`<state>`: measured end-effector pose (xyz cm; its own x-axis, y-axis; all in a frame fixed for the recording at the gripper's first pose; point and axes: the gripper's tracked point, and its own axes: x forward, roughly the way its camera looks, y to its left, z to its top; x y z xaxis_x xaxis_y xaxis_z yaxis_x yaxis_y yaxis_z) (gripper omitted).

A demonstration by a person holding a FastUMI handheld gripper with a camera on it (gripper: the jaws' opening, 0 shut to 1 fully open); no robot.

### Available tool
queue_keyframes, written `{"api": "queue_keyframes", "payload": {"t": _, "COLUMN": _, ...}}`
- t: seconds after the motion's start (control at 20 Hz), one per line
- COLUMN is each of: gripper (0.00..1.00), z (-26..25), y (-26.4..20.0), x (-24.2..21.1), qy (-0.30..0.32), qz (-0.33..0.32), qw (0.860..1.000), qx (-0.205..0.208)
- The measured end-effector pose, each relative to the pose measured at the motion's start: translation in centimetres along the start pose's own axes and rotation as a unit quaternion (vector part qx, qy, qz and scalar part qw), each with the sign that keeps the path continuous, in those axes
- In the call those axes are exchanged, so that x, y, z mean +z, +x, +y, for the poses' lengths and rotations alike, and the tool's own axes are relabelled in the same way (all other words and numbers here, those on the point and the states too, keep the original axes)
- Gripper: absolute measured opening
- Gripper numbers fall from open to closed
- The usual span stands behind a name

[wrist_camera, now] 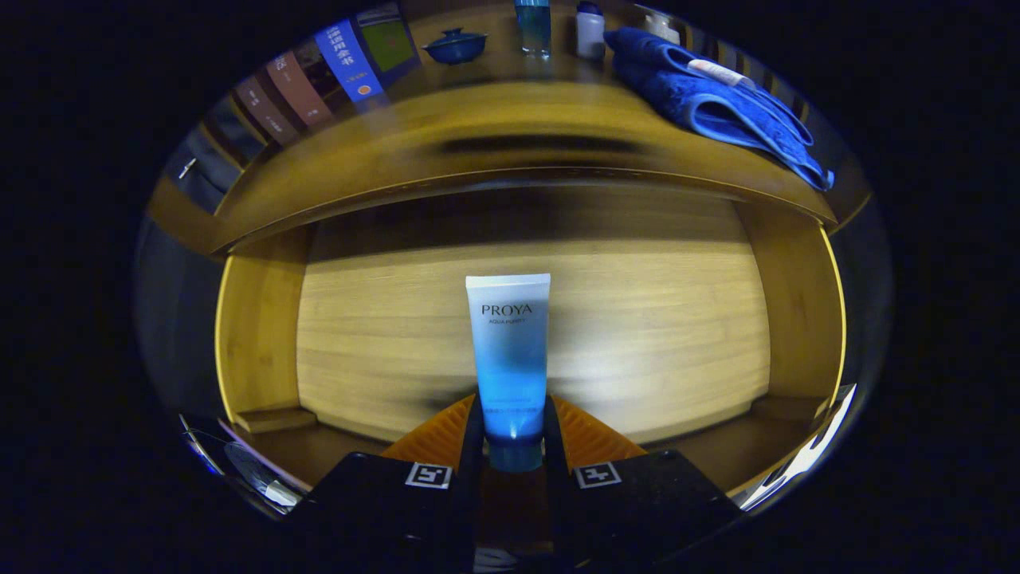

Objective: Pull open the drawer, take out the items inside it, and place them on the countertop above the cabinet.

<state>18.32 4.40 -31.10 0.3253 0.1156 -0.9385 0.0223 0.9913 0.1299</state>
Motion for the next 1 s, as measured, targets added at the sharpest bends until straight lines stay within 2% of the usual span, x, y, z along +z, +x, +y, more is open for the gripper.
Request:
{"api": "queue_keyframes", "payload": {"t": 0.35, "gripper": 0.41, "z": -0.2, "y": -8.6, "x": 1.0, "qy": -0.007, "qz": -0.056, "qw": 0.998, "qx": 0.013}}
{"api": "queue_keyframes", "payload": {"t": 0.6, "gripper": 0.41, "z": -0.2, "y": -12.8, "x": 4.1, "qy": -0.012, "qz": -0.094, "qw": 0.995, "qx": 0.016}}
{"api": "queue_keyframes", "payload": {"t": 0.8, "gripper": 0.41, "z": 0.2, "y": -13.5, "x": 7.7, "qy": -0.011, "qz": -0.111, "qw": 0.994, "qx": 0.019}}
{"api": "queue_keyframes", "payload": {"t": 1.0, "gripper": 0.41, "z": 0.8, "y": -11.2, "x": 11.7, "qy": 0.002, "qz": -0.104, "qw": 0.994, "qx": 0.025}}
